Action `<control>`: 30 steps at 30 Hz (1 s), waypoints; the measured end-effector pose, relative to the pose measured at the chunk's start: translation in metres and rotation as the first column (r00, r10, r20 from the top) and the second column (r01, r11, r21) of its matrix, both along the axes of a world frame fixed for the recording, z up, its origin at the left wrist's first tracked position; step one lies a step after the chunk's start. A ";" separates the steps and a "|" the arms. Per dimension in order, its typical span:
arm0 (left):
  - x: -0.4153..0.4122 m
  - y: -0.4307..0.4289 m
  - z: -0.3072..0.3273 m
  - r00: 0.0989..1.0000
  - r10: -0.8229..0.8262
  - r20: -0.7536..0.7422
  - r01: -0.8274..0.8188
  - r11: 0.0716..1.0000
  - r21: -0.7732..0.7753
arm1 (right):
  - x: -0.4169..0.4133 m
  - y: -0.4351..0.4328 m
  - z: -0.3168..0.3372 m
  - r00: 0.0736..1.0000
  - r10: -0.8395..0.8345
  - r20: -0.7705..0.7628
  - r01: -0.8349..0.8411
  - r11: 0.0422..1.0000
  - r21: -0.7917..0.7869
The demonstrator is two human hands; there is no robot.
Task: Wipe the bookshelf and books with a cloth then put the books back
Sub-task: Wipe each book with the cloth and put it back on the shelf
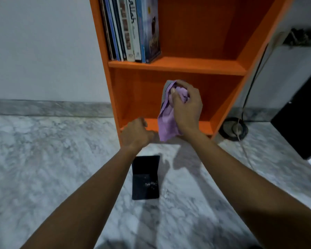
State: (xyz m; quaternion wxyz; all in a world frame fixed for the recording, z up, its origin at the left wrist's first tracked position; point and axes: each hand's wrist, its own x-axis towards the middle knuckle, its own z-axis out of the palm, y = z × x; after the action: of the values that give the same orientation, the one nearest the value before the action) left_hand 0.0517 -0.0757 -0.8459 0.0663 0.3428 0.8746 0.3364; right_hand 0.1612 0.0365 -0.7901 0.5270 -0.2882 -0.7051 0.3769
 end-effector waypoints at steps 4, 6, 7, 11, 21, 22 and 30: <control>0.027 -0.017 -0.066 0.946 -0.323 -0.004 0.284 0.837 -0.467 | 0.055 -0.033 -0.085 0.984 0.026 0.176 0.028 0.956 -0.293; 0.035 -0.027 -0.086 0.913 -0.400 -0.076 0.292 0.773 -0.563 | 0.073 -0.044 -0.115 0.974 0.044 0.223 0.072 0.872 -0.484; 0.037 -0.032 -0.092 0.895 -0.421 -0.143 0.272 0.773 -0.573 | 0.080 -0.047 -0.126 0.968 0.079 0.240 0.066 0.839 -0.541; 0.039 -0.048 -0.095 0.823 -0.436 -0.364 0.154 0.788 -0.596 | 0.106 -0.053 -0.151 0.934 0.209 0.290 0.014 0.790 -0.614; 0.052 -0.052 -0.043 0.955 -0.112 0.276 0.048 0.972 0.231 | 0.167 -0.019 -0.140 0.945 0.238 0.226 0.038 0.605 -0.795; 0.052 -0.054 -0.037 0.925 -0.149 0.350 0.045 0.957 0.288 | 0.167 -0.019 -0.131 0.944 0.262 0.202 -0.007 0.626 -0.780; 0.071 -0.086 0.023 0.103 -0.502 0.858 -0.030 0.861 0.508 | 0.168 -0.002 -0.055 0.801 0.463 0.380 -0.280 0.850 -0.446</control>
State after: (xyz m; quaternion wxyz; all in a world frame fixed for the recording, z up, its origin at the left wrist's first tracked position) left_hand 0.1230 -0.1615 -0.8231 0.6003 0.1847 0.4555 0.6309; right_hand 0.3292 0.0348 -0.8450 0.1889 -0.3181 -0.7717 0.5173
